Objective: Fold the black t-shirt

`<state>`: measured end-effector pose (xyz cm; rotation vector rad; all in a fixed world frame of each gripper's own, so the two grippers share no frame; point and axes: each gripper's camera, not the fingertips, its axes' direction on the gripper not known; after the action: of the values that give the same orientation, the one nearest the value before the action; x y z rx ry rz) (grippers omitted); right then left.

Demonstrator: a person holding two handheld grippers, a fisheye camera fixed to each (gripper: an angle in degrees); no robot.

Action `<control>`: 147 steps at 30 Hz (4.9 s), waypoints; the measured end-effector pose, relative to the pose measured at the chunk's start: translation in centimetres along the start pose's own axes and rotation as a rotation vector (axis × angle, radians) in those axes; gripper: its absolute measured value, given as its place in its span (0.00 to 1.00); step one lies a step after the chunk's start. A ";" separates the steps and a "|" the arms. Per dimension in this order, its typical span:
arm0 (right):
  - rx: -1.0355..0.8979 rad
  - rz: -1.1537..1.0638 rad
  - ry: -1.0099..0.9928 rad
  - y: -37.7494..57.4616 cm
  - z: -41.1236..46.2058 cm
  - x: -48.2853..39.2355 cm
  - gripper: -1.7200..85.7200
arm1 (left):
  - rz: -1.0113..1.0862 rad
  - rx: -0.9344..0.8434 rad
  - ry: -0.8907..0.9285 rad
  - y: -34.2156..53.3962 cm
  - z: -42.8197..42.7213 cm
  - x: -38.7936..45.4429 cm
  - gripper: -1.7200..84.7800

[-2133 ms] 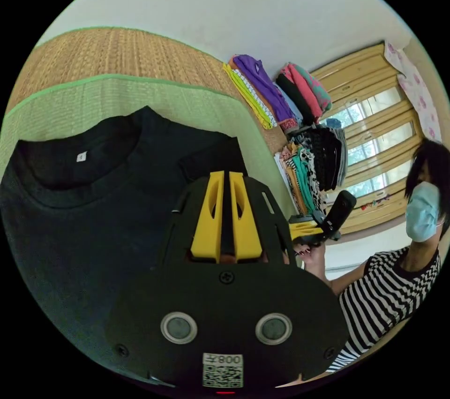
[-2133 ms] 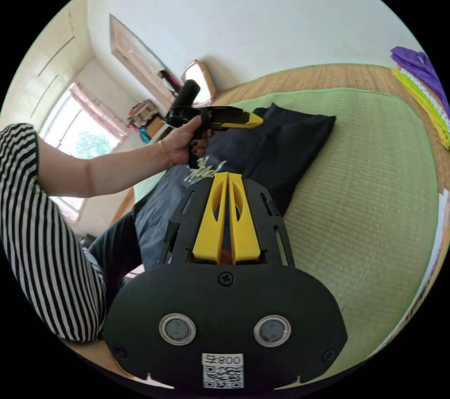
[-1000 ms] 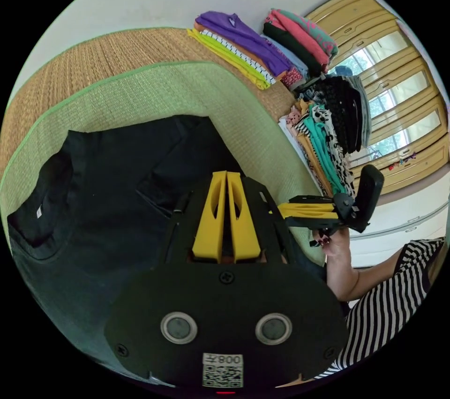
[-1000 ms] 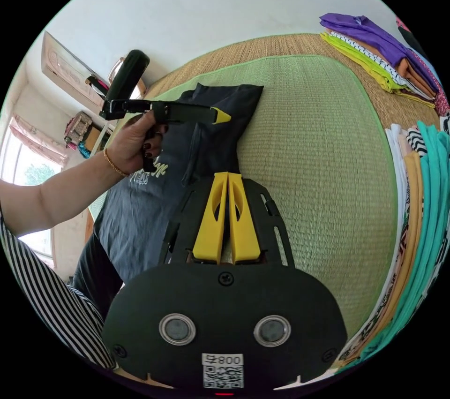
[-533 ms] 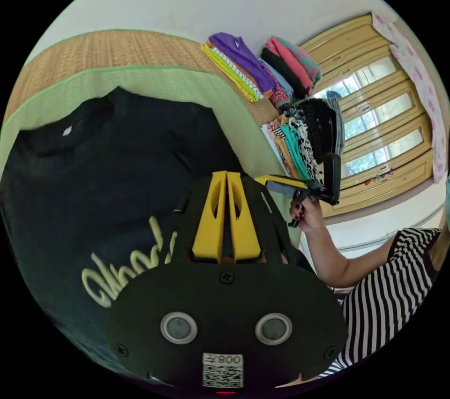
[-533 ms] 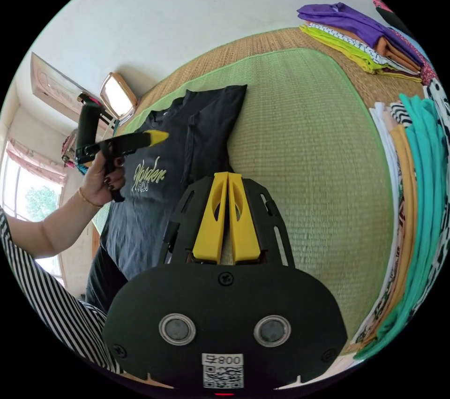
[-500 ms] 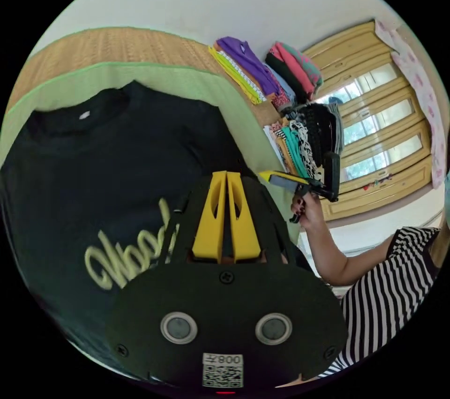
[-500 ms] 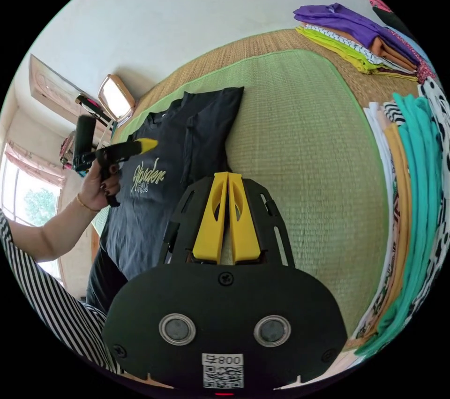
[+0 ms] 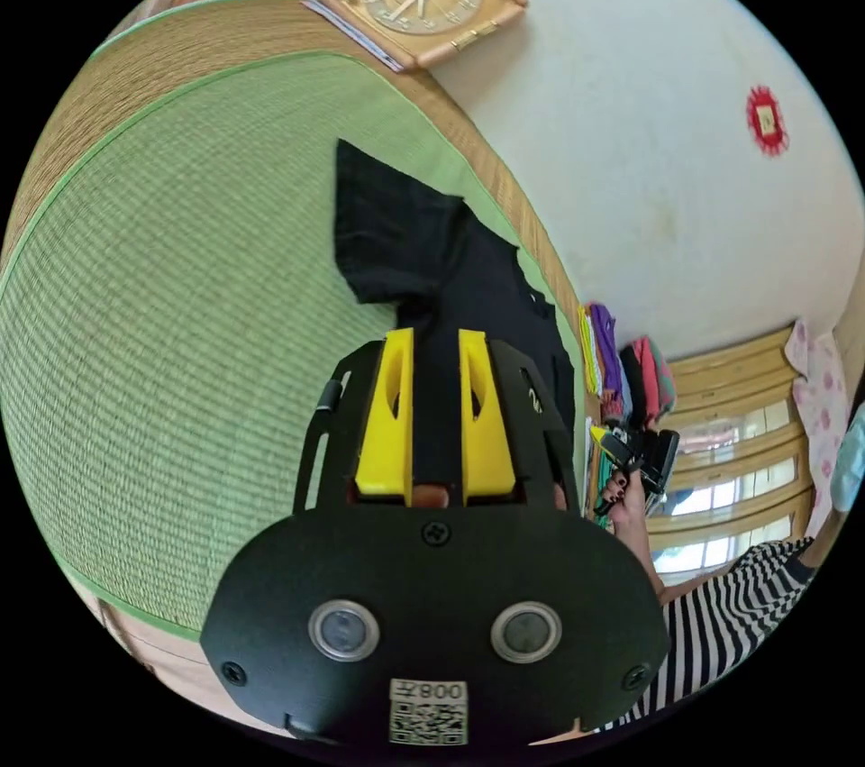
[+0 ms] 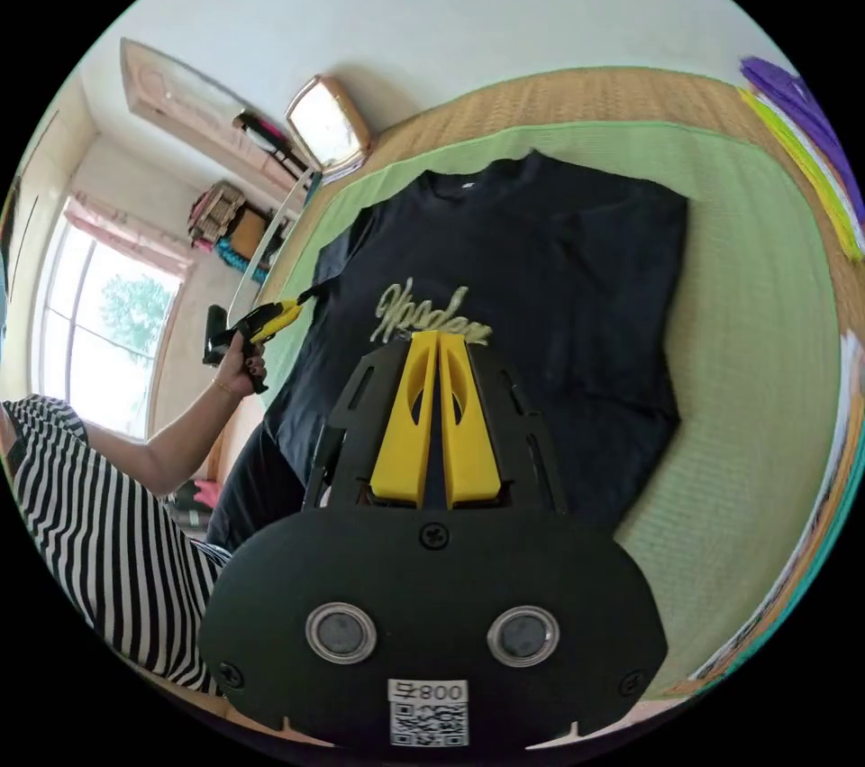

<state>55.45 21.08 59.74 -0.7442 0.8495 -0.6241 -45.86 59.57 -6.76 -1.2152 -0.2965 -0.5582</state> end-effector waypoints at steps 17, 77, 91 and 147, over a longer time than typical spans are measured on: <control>-0.279 -0.407 -0.005 -14.8 25.0 -17.4 0.06 | -0.122 0.146 0.201 -0.5 -15.1 -14.7 0.13; -0.104 -0.078 -0.135 -27.4 26.5 -2.2 0.03 | 0.533 -0.098 0.125 -0.6 -17.8 -2.0 0.05; -0.189 0.050 -0.134 -26.2 26.4 5.9 0.04 | 0.546 -0.252 -0.005 0.9 -10.6 2.5 0.05; -0.225 -0.251 0.016 -31.3 31.1 -5.9 0.02 | 0.413 -0.165 -0.157 -4.5 -6.6 5.8 0.02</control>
<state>72.38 17.04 100.65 -1.0620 0.8568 -0.7653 -44.08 50.89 -2.48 -1.4366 -0.1259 -0.1306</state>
